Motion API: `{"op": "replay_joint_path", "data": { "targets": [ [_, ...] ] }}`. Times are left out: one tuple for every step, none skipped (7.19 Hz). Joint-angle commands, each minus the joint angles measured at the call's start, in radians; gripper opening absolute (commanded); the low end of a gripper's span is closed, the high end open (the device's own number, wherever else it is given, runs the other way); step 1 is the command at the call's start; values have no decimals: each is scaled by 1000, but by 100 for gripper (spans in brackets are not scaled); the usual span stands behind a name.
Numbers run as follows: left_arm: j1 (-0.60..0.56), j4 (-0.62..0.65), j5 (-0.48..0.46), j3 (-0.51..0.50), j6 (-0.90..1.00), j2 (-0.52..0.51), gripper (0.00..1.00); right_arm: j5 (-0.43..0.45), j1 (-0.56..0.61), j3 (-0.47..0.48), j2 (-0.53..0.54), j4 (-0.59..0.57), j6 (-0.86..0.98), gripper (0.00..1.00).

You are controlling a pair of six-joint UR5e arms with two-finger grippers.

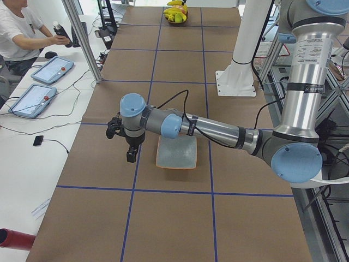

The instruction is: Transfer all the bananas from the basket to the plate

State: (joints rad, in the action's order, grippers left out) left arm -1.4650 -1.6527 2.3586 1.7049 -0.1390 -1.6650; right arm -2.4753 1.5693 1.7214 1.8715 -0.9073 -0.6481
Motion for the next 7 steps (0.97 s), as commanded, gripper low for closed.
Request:
{"op": "replay_joint_path", "data": {
  "targets": [
    [3,4,49,-7,-102,-30,100,-16,-159,27,-139,-7,-135,0],
    [30,-19,91,-1,-243,-45,100,-14,-251,27,-237,-10,-228,0],
    [84,-56,114,-1,-337,-82,100,-7,-343,21,-347,-12,-351,0],
    [130,-58,120,-1,-470,-143,100,22,-439,15,-432,-12,-452,0],
    [167,-84,122,-17,-502,-201,100,53,-524,11,-501,-13,-522,0],
    [201,-107,122,-22,-563,-243,100,67,-578,1,-573,-13,-594,0],
    [250,-117,128,-15,-726,-301,100,67,-621,1,-642,-13,-669,0]
  ]
}}
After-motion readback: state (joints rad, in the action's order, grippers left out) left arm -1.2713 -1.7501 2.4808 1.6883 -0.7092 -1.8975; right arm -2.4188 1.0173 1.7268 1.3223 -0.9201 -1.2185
